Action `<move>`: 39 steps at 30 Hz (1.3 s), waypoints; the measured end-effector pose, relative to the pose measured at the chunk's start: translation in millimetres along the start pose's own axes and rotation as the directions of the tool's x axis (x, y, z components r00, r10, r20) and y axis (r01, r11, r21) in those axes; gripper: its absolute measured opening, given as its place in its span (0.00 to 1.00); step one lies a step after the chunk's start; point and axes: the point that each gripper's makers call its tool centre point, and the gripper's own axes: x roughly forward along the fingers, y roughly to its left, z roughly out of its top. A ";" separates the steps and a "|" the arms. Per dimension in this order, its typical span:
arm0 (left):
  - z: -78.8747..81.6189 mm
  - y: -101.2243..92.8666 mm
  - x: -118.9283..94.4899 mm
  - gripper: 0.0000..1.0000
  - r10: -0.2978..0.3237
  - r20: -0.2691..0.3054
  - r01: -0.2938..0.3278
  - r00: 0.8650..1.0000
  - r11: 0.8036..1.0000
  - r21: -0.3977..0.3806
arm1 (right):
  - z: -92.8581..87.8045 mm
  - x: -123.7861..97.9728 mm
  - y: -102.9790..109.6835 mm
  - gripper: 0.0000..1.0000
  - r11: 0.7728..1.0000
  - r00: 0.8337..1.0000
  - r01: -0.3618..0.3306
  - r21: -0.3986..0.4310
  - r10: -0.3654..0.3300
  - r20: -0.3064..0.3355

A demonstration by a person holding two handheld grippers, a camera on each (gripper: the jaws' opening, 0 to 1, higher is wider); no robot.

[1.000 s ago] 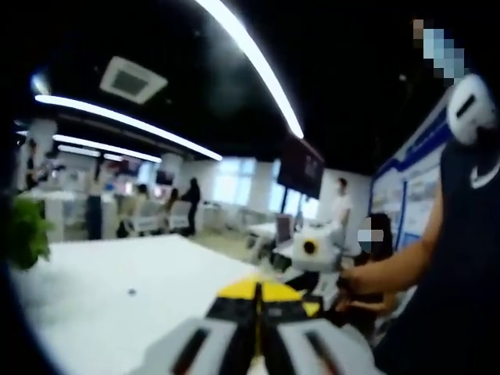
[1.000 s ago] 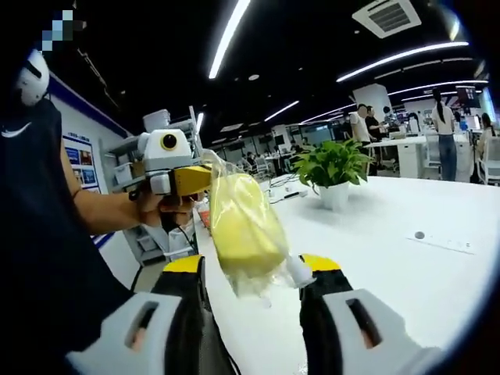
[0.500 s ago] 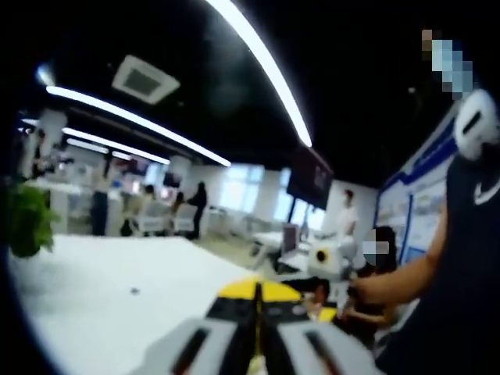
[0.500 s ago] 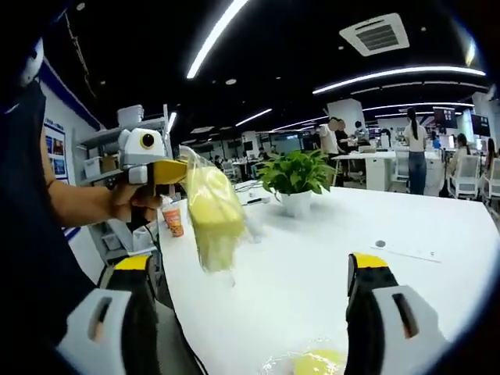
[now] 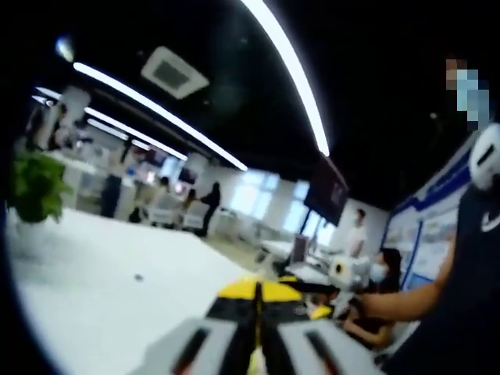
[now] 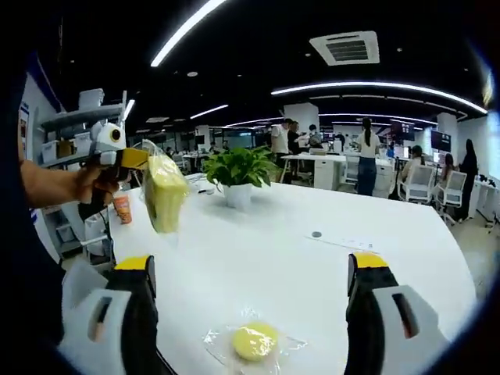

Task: Compare the silicone blocks by pressing each to a similar depth, holding the contact briefly, and releasing to observe deformation and rebound differences across the visible hardness samples.

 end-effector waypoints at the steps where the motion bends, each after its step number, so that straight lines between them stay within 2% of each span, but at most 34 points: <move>1: -1.7 1.9 -0.4 0.00 0.003 -0.002 -0.003 1.000 1.000 -0.005 | -5.1 -4.4 -4.4 0.96 1.000 1.000 0.012 0.002 -0.012 -0.005; 5: -7.7 11.2 -1.5 0.00 0.021 -0.010 -0.021 1.000 1.000 -0.022 | -25.6 -16.2 -14.9 0.96 0.999 0.998 0.045 -0.025 -0.046 -0.045; 8: -9.4 18.4 -2.1 0.00 0.033 0.001 -0.033 0.999 0.998 -0.046 | -45.0 -26.7 -21.8 0.96 0.998 0.995 0.064 -0.007 -0.065 -0.078; 15: -21.4 26.4 -4.9 0.00 0.052 0.008 -0.050 0.999 0.991 -0.121 | -72.4 -46.1 -34.0 0.96 0.995 0.989 0.104 -0.008 -0.104 -0.105; 27: -60.5 47.1 -9.5 0.00 0.105 -0.019 -0.106 0.994 0.969 -0.223 | -99.0 -59.4 -40.9 0.96 0.990 0.982 0.141 0.023 -0.136 -0.134; 33: -79.5 58.4 -14.6 0.00 0.128 -0.042 -0.135 0.991 0.953 -0.271 | -100.5 -57.7 -39.6 0.96 0.990 0.982 0.142 0.026 -0.137 -0.132; 38: -93.3 69.5 -18.9 0.00 0.151 -0.048 -0.159 0.987 0.931 -0.329 | -109.0 -55.8 -39.3 0.96 0.989 0.981 0.143 0.040 -0.136 -0.140; 39: -99.3 72.4 -20.2 0.00 0.160 -0.052 -0.168 0.986 0.917 -0.361 | -110.7 -55.6 -39.1 0.96 0.989 0.981 0.143 0.042 -0.135 -0.142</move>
